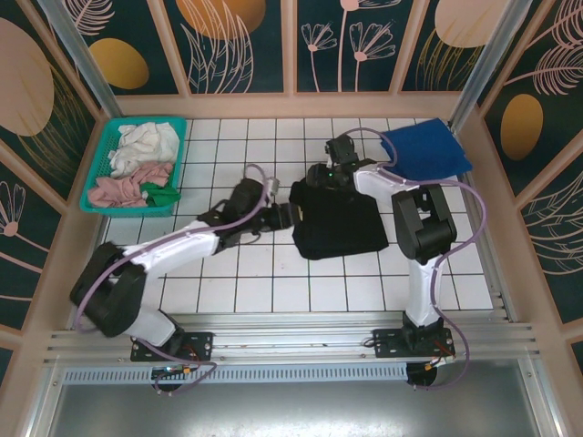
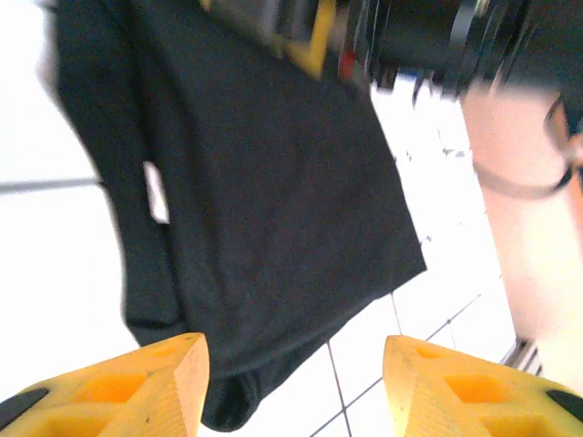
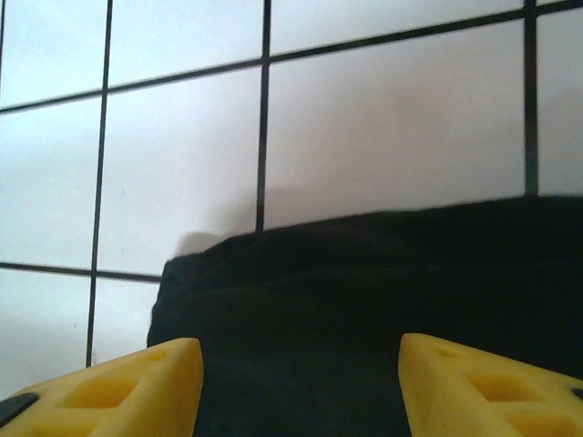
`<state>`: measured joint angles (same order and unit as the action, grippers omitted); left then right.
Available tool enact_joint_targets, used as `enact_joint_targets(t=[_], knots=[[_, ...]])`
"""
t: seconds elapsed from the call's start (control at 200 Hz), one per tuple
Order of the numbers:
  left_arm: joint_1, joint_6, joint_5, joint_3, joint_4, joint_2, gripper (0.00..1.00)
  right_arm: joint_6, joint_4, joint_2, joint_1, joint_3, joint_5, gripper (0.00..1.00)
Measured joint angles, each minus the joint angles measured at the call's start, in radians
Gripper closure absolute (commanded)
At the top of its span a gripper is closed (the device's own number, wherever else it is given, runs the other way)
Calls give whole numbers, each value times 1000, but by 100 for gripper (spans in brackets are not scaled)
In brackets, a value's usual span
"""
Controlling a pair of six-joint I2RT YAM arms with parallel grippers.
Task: Fold and stack the t-shirts
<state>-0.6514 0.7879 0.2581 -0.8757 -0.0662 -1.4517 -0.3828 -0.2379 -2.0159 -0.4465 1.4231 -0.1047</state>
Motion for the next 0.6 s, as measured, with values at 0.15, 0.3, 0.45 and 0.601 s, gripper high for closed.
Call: enact_joint_targets(t=[0.15,0.3,0.45,0.601], knots=[[116,-18,-71,69,50,116,43,-21,-69,102,-95,-101,119,37],[167,-33,-101,122,108,115,43,-74,-121,133,-213,-137,205,32],[185,-46,-111,131,131,105,43,-119,-193,46,-298,-87,290,22],[188,-62,-129,141,131,105,42,-151,-304,-68,-332,35,404,22]])
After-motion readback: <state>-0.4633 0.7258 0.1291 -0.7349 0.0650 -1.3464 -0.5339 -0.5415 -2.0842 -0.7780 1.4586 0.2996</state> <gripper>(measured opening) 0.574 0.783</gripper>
